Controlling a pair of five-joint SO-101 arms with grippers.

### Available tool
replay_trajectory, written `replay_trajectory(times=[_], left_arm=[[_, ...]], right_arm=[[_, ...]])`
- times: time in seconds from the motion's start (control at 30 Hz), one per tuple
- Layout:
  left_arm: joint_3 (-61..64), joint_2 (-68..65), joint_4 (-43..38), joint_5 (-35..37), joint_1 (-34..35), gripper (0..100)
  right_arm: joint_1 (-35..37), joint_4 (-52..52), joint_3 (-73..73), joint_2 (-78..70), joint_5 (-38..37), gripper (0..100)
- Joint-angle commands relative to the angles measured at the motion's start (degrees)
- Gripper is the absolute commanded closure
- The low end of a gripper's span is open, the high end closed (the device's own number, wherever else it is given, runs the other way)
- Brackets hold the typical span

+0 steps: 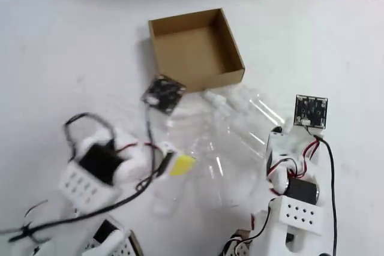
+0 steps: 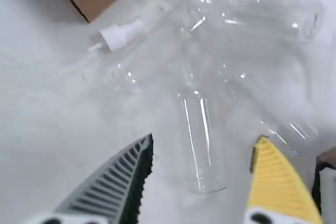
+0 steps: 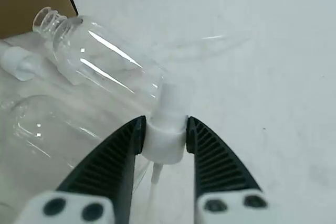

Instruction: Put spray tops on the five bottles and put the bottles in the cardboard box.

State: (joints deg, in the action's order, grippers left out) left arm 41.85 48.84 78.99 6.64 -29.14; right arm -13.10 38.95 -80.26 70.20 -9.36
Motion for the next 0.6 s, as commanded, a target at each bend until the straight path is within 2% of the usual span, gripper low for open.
replay_trajectory(times=[0.0,0.13,0.27,0.37,0.57], left_arm=[[-5.6,-14.6,-1.9,0.6,-3.0,76],[-9.3,-24.9,-3.2,1.0,-2.8,76],[-12.3,-32.0,-3.2,1.2,-2.7,70],[-14.2,-36.3,-3.2,5.0,-2.5,66],[-18.9,-43.3,-3.2,6.6,1.1,65]], right_arm=[[-0.4,-1.1,0.3,0.6,-0.7,98.1],[-0.4,-1.1,0.3,0.5,-0.7,98.1],[-0.3,-1.2,0.3,0.3,-0.7,98.1],[-0.3,-1.3,0.3,0.3,-0.7,98.1],[-0.3,-1.4,0.3,0.3,-0.7,98.1]])
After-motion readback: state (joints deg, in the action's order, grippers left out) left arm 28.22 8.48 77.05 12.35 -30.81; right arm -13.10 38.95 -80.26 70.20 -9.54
